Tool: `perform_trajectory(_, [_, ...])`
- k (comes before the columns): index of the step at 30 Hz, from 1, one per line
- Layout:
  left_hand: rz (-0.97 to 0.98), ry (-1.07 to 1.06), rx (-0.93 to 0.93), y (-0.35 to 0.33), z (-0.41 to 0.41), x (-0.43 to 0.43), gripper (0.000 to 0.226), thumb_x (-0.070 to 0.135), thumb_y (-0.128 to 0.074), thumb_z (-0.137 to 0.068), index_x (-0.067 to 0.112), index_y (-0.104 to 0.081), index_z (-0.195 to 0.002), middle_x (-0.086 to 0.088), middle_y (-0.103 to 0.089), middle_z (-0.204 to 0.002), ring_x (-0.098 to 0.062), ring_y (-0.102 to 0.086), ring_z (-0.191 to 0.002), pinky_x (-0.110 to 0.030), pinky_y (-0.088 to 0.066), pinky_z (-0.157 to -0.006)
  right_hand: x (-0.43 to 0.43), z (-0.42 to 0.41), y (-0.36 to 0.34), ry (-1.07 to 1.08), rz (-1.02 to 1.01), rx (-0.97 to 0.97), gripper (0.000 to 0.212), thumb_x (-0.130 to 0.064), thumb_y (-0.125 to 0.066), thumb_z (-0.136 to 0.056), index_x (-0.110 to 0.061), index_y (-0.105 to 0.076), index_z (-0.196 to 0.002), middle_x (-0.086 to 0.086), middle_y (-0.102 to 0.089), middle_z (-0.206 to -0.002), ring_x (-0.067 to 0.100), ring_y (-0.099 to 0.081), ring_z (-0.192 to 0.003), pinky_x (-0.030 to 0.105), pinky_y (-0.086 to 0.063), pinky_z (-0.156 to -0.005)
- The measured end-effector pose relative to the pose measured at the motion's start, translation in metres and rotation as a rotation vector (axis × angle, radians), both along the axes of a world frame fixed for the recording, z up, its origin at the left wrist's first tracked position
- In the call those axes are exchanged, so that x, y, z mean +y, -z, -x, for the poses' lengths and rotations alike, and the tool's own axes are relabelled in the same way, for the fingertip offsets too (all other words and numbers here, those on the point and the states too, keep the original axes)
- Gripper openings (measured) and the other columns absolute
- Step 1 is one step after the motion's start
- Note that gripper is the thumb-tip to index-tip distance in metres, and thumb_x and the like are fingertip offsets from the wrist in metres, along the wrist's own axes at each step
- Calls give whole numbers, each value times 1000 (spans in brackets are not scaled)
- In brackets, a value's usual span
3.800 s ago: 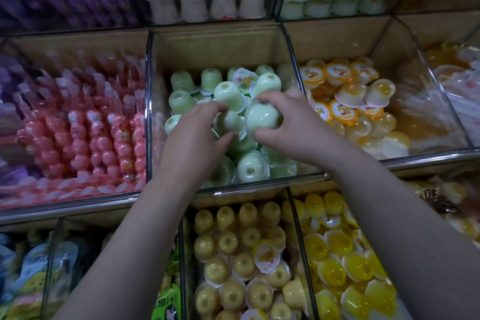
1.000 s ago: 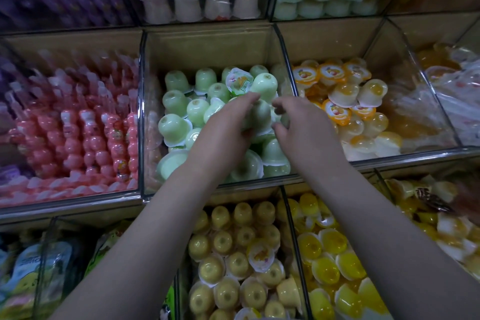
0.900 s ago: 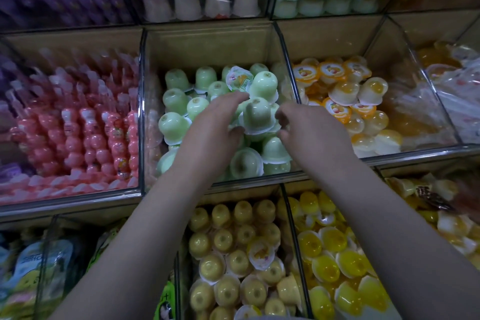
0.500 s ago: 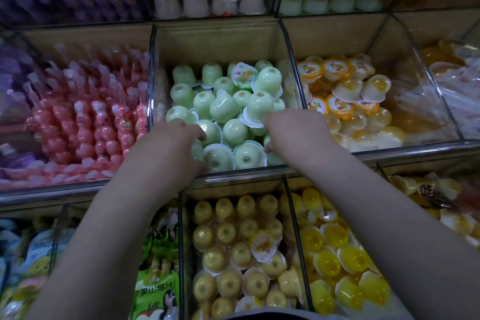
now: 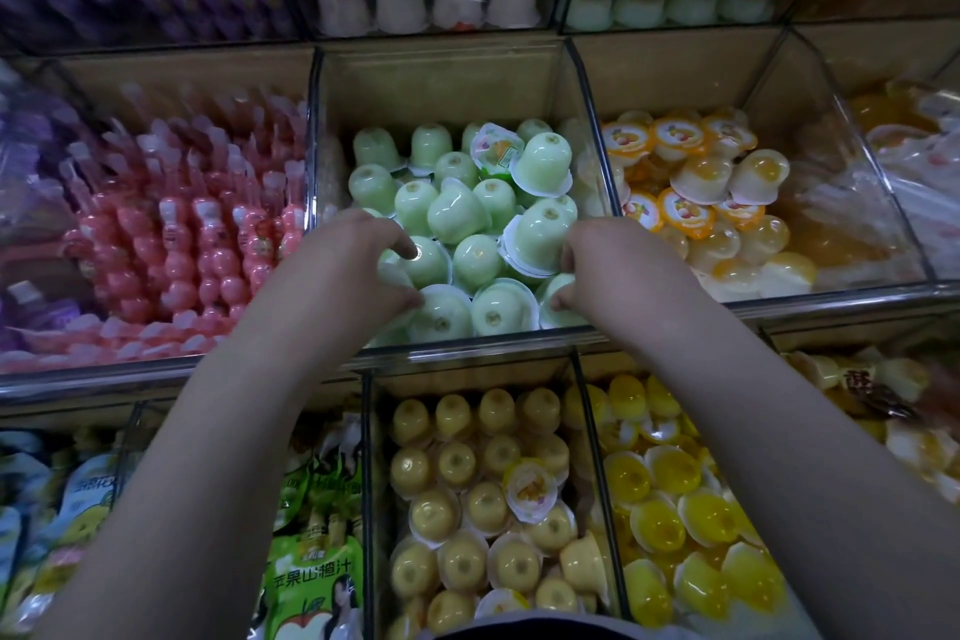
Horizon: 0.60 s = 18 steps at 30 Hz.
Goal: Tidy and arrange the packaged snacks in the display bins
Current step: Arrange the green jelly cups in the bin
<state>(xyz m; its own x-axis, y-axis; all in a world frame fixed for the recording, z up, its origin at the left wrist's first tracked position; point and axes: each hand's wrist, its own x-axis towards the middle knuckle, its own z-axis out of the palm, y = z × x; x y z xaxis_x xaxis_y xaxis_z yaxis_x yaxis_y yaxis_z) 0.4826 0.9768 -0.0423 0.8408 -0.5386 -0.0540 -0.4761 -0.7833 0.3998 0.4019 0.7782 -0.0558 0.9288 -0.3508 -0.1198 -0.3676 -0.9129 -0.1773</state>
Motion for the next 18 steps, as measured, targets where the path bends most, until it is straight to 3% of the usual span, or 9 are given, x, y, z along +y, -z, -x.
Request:
perform_trajectory(2, [43,-16,-34,-1,-2,0,28,25,-74,-83,18,-70,-110,-1,-55,-116,-14,-48,-97,-27,-34,-79,2,2,2,34,-48,-82,29,-26,-76,-81,-9,-59,-98,8,-61,-100,28,-58,-96,33,-43,-69])
perform_trajectory(5, [56,-13,-47,0,-1,-3,16,21,-67,-90,14,-73,-103,-4,-64,-110,-22,-57,-96,-30,-41,-83,3,5,0,93,-117,-242,38,-28,-78,-80,-13,-49,-98,5,-57,-97,24,-53,-88,32,-36,-65])
perform_trajectory(9, [14,16,20,6,0,-3,20,20,-59,-95,7,-73,-96,-14,-69,-94,-31,-61,-93,-36,-39,-103,1,0,-6,12,-151,-261,56,-29,-74,-84,-17,-44,-130,3,-51,-127,25,-53,-111,34,-39,-75])
perform_trajectory(11, [-28,70,28,6,-1,-2,26,26,-64,-92,2,-72,-100,-15,-69,-101,-31,-62,-93,-44,-34,-110,-1,-5,-5,-71,-102,-204,58,-29,-70,-87,-21,-43,-138,4,-50,-136,25,-50,-119,35,-41,-81])
perform_trajectory(13, [-77,111,48,3,-2,1,40,32,-71,-84,6,-69,-115,-9,-64,-119,-26,-59,-106,-42,-26,-116,-2,-9,-3,-91,-91,-190,56,-27,-67,-89,-21,-44,-140,5,-50,-137,26,-50,-120,34,-41,-83])
perform_trajectory(16, [-99,153,63,5,-4,8,63,28,-81,-76,19,-57,-134,3,-51,-137,-16,-48,-124,-24,-30,-105,-3,-11,1,-86,-108,-218,56,-24,-67,-89,-20,-45,-141,7,-49,-138,27,-49,-121,37,-44,-90])
perform_trajectory(18, [-70,160,54,10,-6,13,63,18,-80,-76,24,-57,-134,5,-48,-135,-15,-47,-123,-23,-34,-100,-2,-10,3,-76,-122,-255,56,-25,-68,-89,-19,-45,-140,7,-48,-138,27,-50,-121,38,-45,-93])
